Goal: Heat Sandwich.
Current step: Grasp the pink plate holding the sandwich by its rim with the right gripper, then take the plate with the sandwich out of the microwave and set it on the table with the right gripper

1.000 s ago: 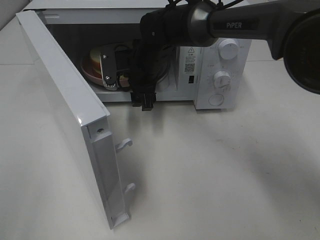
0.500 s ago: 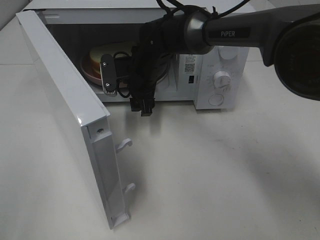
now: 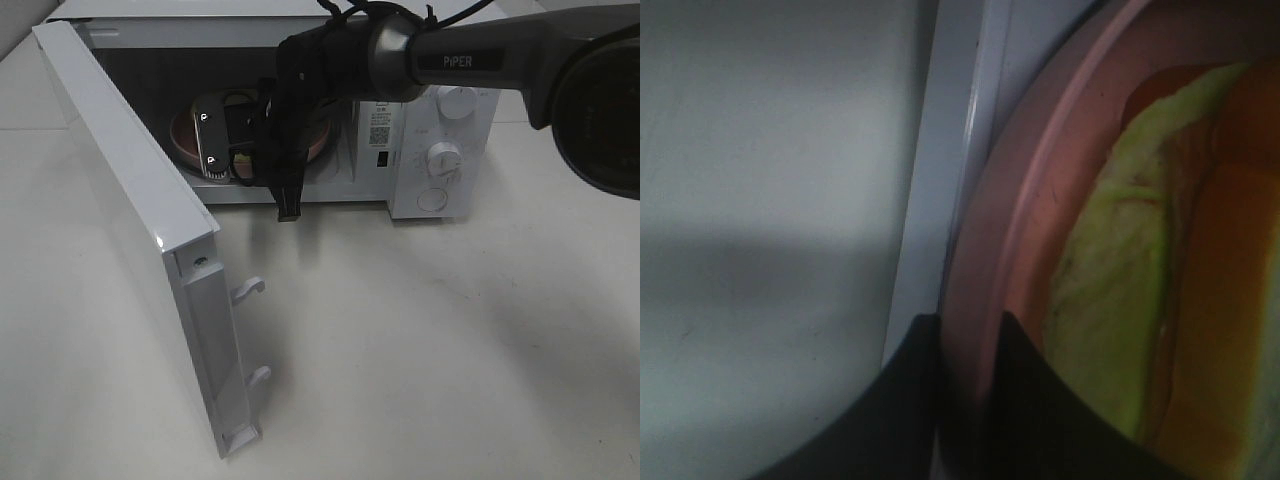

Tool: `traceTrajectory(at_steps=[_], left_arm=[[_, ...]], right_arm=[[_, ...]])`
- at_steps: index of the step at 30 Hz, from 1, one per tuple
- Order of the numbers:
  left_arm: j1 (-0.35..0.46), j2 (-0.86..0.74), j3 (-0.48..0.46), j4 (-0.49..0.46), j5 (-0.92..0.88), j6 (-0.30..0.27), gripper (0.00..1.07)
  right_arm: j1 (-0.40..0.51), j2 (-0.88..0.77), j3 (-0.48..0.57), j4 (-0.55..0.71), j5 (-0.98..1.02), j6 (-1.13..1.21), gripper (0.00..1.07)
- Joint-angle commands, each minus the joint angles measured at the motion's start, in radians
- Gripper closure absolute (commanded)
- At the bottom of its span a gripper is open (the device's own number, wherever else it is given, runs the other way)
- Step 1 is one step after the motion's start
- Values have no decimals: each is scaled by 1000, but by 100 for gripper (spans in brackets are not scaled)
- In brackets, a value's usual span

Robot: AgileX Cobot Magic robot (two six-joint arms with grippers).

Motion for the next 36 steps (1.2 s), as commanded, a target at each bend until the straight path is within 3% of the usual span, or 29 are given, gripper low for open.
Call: traceTrajectory(at_steps=[1, 28, 36], left_arm=[[1, -23, 1, 1, 0, -5, 3], [1, -23, 1, 1, 0, -5, 3], [1, -23, 1, 1, 0, -5, 3]], right_arm=[[0, 10, 10, 22, 91, 9, 107], [1, -27, 13, 21, 88, -98, 107], [2, -141, 174, 23, -21, -216, 107]])
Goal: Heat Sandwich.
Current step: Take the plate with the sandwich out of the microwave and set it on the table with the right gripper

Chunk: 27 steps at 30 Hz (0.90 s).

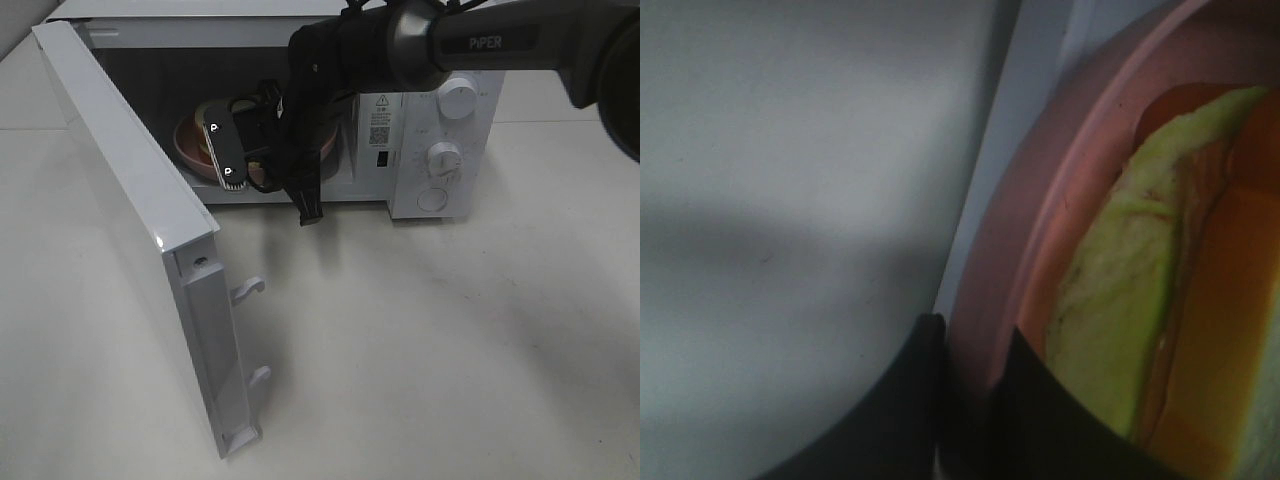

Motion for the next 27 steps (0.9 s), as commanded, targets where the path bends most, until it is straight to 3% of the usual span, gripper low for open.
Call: traceTrajectory(at_steps=[1, 27], left_arm=[[1, -23, 1, 1, 0, -5, 3], [1, -23, 1, 1, 0, -5, 3]], right_arm=[[2, -63, 75, 5, -31, -61, 107], [2, -424, 485, 149, -88, -410, 107]])
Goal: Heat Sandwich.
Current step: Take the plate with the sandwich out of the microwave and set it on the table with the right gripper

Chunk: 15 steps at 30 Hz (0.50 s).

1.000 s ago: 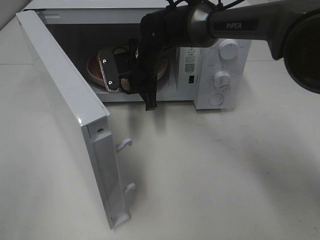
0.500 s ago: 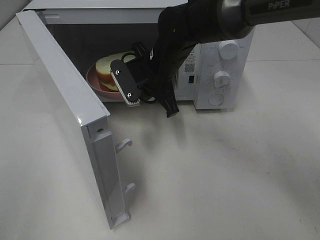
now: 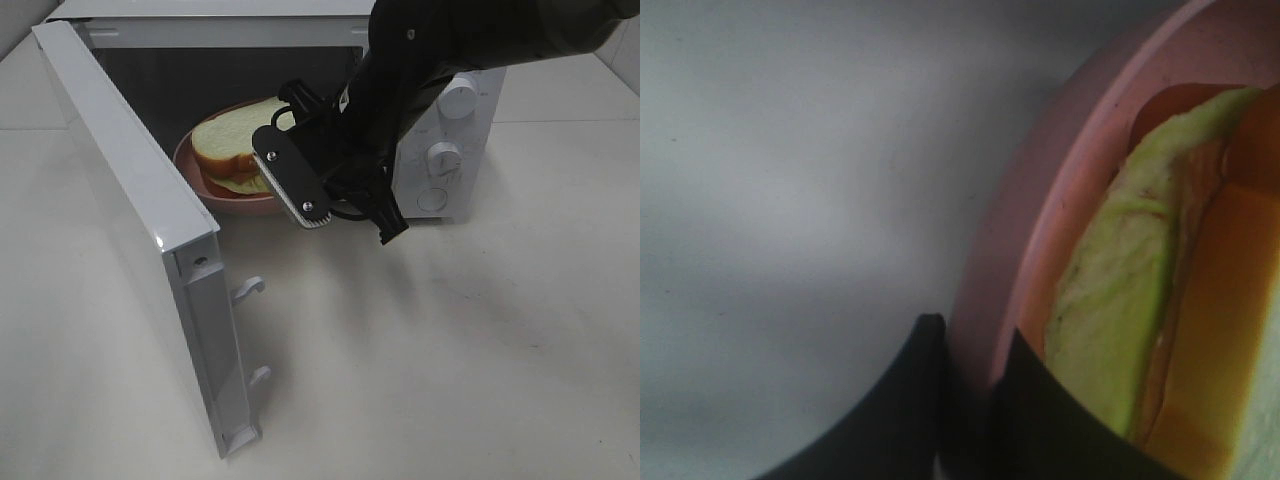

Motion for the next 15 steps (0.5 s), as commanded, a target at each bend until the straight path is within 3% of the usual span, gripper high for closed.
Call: traceTrajectory(at_steps=[1, 15], left_arm=[[1, -23, 1, 1, 0, -5, 3], [1, -23, 1, 1, 0, -5, 3]], right_arm=[[2, -65, 53, 59, -56, -60, 107], [2, -231, 234, 107, -80, -76, 107]])
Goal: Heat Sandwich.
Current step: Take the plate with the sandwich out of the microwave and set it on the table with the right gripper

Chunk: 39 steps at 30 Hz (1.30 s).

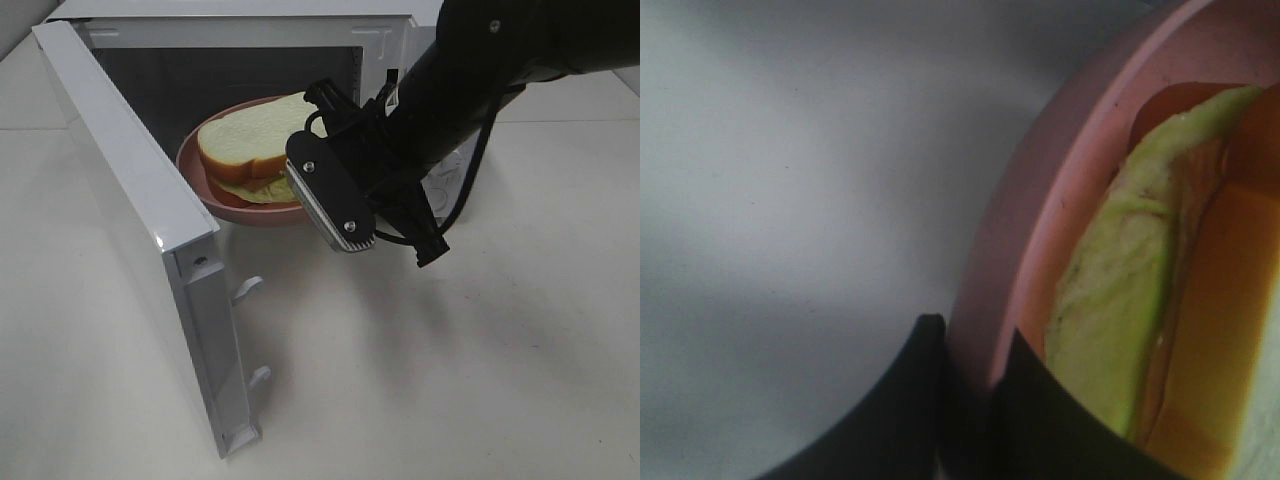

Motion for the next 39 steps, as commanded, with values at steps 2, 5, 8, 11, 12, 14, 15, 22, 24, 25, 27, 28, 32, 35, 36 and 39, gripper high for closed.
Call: traceTrajectory(at_steps=[2, 5, 8, 11, 12, 14, 15, 22, 24, 25, 27, 28, 32, 35, 36, 39], left_arm=[[1, -23, 1, 1, 0, -5, 3], [1, -23, 1, 1, 0, -5, 3], [1, -23, 1, 1, 0, -5, 3], [1, -23, 1, 1, 0, -5, 3], [1, -23, 1, 1, 0, -5, 3], [1, -23, 1, 1, 0, -5, 3], [1, -23, 1, 1, 0, -5, 3], [1, -23, 1, 1, 0, -5, 3], [1, -23, 1, 1, 0, -5, 3], [1, -23, 1, 1, 0, -5, 3], [1, -23, 1, 1, 0, -5, 3], [1, -23, 1, 1, 0, -5, 3], [1, -23, 1, 1, 0, -5, 3], [1, -23, 1, 1, 0, -5, 3], [1, -23, 1, 1, 0, -5, 3], [1, -23, 1, 1, 0, -5, 3]], right_arm=[[2, -76, 65, 18, -31, 5, 107], [2, -103, 88, 18, -32, 10, 107], [2, -153, 127, 17, -33, 21, 107], [2, -190, 157, 14, -31, 33, 107], [2, -199, 166, 14, -31, 35, 107], [2, -211, 177, 14, -31, 36, 107], [2, -234, 197, 14, -30, 38, 107], [2, -321, 273, 9, -30, 70, 107], [2, -349, 298, 9, -29, 79, 107], [2, -365, 307, 8, -29, 85, 107], [2, -409, 345, -11, -23, 104, 107], [2, -409, 345, -11, -23, 104, 107], [2, -468, 387, -34, -15, 122, 107], [2, -531, 423, -40, 0, 147, 107], [2, -544, 431, -41, 2, 151, 107], [2, -573, 447, -47, 8, 165, 107]])
